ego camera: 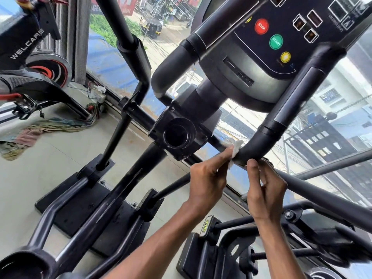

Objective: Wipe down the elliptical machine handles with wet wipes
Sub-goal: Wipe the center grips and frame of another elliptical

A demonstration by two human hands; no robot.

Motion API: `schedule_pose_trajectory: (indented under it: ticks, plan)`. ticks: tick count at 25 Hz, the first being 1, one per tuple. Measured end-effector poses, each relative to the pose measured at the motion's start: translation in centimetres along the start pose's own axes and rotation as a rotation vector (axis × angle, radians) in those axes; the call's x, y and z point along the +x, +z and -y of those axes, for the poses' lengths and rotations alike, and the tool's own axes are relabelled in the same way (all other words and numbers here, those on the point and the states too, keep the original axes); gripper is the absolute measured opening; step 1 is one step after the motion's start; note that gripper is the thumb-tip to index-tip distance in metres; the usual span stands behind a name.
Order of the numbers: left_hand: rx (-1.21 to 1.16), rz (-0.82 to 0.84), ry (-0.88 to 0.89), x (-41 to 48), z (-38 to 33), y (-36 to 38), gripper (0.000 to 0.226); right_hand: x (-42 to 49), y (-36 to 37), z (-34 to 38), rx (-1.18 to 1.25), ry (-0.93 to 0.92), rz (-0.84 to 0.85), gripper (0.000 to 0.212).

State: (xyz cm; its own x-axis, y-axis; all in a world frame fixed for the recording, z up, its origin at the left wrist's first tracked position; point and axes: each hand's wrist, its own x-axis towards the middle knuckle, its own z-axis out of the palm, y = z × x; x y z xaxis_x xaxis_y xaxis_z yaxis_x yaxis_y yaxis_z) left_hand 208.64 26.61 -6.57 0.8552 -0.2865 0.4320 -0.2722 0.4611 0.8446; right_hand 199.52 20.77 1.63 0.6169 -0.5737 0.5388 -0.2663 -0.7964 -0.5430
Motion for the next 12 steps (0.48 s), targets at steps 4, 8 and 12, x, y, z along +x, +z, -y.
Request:
schedule_pose_trajectory:
  ticks: [4,8,12]
  plan:
    - [-0.023,0.038,-0.052,0.9,-0.7,-0.2,0.033,-0.1,-0.1,0.2,0.005,-0.003,0.01,0.033]
    - [-0.112,-0.033,-0.001,2.0,-4.2,-0.3,0.035,-0.1,0.0,0.2,0.011,-0.008,0.006,0.033]
    - [-0.063,-0.021,-0.022,1.4,-3.8,-0.3,0.042,-0.2,-0.1,0.0,0.018,0.004,0.005,0.04]
